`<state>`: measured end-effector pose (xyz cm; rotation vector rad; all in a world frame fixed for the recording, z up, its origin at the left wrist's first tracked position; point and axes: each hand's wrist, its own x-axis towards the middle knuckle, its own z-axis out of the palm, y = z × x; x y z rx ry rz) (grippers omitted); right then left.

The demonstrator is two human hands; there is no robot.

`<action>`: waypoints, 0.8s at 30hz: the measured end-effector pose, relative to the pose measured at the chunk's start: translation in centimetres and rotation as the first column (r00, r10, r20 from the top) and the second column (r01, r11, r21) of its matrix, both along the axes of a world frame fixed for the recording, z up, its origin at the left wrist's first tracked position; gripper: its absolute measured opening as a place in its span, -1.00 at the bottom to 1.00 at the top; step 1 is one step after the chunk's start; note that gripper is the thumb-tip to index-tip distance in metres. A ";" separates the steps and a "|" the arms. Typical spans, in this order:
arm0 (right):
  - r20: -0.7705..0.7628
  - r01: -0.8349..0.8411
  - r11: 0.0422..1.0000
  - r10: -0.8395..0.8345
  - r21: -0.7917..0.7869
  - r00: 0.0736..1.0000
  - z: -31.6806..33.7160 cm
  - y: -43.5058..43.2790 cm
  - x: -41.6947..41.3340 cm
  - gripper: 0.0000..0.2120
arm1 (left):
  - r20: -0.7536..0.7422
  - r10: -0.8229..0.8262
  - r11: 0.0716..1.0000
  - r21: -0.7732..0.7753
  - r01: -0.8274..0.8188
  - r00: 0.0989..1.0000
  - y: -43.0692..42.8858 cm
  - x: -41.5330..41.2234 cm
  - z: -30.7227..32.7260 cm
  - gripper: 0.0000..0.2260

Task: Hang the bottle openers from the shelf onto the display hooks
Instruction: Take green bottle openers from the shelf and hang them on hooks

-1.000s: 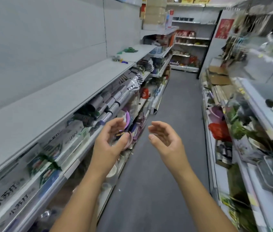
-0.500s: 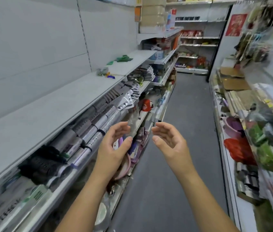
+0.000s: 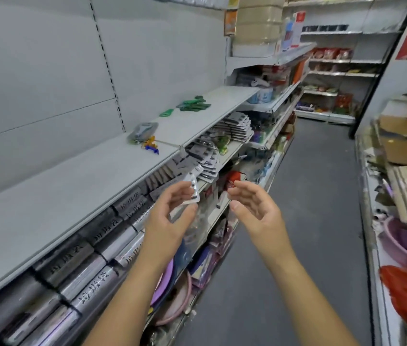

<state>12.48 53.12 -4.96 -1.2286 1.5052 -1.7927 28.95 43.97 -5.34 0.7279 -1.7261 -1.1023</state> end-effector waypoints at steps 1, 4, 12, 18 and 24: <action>-0.006 -0.002 1.000 0.002 0.007 1.000 0.0 -1.9 -1.4 -0.70 | -0.001 0.008 1.000 -0.003 -0.008 1.000 -1.8 -1.5 -0.2 -0.71; -0.032 -0.018 0.999 0.019 0.028 0.999 -0.1 -7.8 -5.7 -0.68 | -0.028 0.027 1.000 0.000 -0.027 0.999 -7.8 -5.9 -0.8 -0.68; -0.018 -0.069 0.997 0.070 0.046 0.997 1.7 -22.1 -17.0 -0.70 | -0.085 0.070 0.995 0.073 -0.064 0.994 -22.0 -17.3 0.9 -0.69; -0.001 -0.118 0.993 0.118 0.032 0.993 1.3 -31.0 -25.5 -0.70 | -0.044 0.183 0.981 0.065 -0.180 0.982 -29.5 -24.6 0.9 -0.73; -0.013 -0.269 0.963 0.269 0.022 0.963 1.1 -39.5 -34.8 -0.68 | -0.039 0.395 0.918 0.064 -0.392 0.918 -35.5 -32.2 0.5 -0.73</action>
